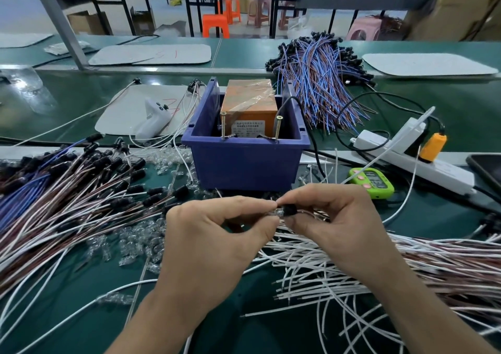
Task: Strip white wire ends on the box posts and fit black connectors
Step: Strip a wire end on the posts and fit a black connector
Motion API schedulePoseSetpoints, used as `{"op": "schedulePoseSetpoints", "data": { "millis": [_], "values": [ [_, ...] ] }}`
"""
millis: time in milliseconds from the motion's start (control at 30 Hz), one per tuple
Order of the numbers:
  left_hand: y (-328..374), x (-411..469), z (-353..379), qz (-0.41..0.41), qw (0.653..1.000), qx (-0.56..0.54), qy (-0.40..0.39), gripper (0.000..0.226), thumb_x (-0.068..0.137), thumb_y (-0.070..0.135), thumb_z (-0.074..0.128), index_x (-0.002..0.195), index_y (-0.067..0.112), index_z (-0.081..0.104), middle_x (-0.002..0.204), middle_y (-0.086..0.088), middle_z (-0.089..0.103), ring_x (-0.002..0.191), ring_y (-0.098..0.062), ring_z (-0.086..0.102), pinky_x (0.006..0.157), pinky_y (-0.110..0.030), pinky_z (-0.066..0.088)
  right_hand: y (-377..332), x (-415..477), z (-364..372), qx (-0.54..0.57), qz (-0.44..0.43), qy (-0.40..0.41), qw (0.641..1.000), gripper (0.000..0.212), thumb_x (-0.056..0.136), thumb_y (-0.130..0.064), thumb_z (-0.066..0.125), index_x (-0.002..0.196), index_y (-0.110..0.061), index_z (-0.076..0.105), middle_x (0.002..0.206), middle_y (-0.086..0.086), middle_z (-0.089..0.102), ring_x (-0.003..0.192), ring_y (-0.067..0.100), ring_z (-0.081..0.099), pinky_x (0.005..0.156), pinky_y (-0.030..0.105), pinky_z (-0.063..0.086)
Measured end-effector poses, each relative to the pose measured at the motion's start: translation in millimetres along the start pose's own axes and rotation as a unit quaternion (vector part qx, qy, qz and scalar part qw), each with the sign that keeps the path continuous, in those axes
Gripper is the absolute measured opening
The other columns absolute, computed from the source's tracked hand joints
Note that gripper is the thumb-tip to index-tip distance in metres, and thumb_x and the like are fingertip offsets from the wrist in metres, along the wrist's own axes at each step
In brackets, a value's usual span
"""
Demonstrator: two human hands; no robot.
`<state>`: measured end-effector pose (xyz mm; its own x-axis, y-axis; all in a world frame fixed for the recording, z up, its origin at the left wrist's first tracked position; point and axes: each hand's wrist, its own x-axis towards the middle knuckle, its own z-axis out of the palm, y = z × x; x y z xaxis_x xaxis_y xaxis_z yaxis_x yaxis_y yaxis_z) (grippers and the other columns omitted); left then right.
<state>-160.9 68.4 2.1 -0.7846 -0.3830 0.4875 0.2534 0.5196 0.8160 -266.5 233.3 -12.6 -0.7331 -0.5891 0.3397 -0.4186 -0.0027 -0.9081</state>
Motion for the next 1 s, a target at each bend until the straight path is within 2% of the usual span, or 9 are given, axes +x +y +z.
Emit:
{"op": "schedulePoseSetpoints", "data": {
  "millis": [100, 300, 467, 667, 867, 1000],
  "values": [
    [0.2, -0.5, 2.2, -0.018, 1.000, 0.011, 0.008, 0.033, 0.067, 0.013, 0.095, 0.082, 0.040, 0.081, 0.071, 0.029, 0.072, 0.061, 0.006, 0.070, 0.060, -0.005, 0.051, -0.9, -1.0, -0.9, -0.016, -0.009, 0.017, 1.000, 0.028, 0.078, -0.001, 0.081, 0.095, -0.025, 0.082, 0.088, -0.004, 0.079, 0.082, 0.016, 0.075, 0.073, 0.020, 0.056],
    [-2.0, 0.0, 4.7, -0.054, 0.998, -0.012, 0.010, 0.030, 0.068, 0.013, 0.092, 0.078, 0.039, 0.081, 0.067, 0.024, 0.073, 0.058, 0.003, 0.070, 0.058, -0.006, 0.051, -0.1, -0.7, 0.6, 0.009, 0.009, 0.028, 1.000, 0.027, 0.075, -0.004, 0.082, 0.094, -0.024, 0.082, 0.086, -0.002, 0.079, 0.080, 0.017, 0.076, 0.072, 0.022, 0.057],
    [-0.6, 0.0, 5.3, -0.069, 0.997, -0.024, -0.004, 0.037, 0.069, 0.011, 0.092, 0.086, 0.042, 0.080, 0.066, 0.022, 0.073, 0.057, 0.002, 0.071, 0.057, -0.008, 0.051, -1.9, -0.1, 0.0, 0.024, 0.019, 0.017, 0.999, 0.026, 0.074, -0.004, 0.081, 0.094, -0.022, 0.082, 0.087, -0.002, 0.079, 0.082, 0.016, 0.076, 0.074, 0.023, 0.058],
    [-2.0, 1.6, 3.0, -0.094, 0.995, -0.032, -0.015, 0.034, 0.071, 0.013, 0.090, 0.085, 0.042, 0.081, 0.067, 0.019, 0.074, 0.059, 0.000, 0.072, 0.058, -0.009, 0.052, -3.2, 0.3, 0.2, 0.024, 0.015, 0.008, 1.000, 0.027, 0.075, 0.000, 0.081, 0.093, -0.019, 0.082, 0.087, 0.000, 0.079, 0.083, 0.017, 0.076, 0.075, 0.022, 0.057],
    [-3.9, 1.8, 2.1, -0.112, 0.993, -0.012, -0.040, 0.034, 0.072, 0.011, 0.091, 0.082, 0.043, 0.081, 0.065, 0.019, 0.074, 0.058, 0.001, 0.071, 0.056, -0.011, 0.052, -3.1, -2.9, 1.0, -0.081, -0.002, 0.025, 0.996, 0.032, 0.076, -0.002, 0.084, 0.092, -0.029, 0.083, 0.087, -0.012, 0.079, 0.084, 0.014, 0.075, 0.075, 0.024, 0.058],
    [-3.4, 0.6, 2.5, -0.106, 0.993, 0.014, -0.052, 0.037, 0.072, 0.011, 0.091, 0.085, 0.044, 0.080, 0.066, 0.023, 0.073, 0.059, 0.003, 0.071, 0.058, -0.009, 0.052, -4.2, -6.0, 3.4, -0.117, -0.009, 0.025, 0.993, 0.034, 0.076, -0.002, 0.085, 0.093, -0.031, 0.083, 0.088, -0.019, 0.077, 0.085, 0.008, 0.074, 0.075, 0.014, 0.052]
  ]
}}
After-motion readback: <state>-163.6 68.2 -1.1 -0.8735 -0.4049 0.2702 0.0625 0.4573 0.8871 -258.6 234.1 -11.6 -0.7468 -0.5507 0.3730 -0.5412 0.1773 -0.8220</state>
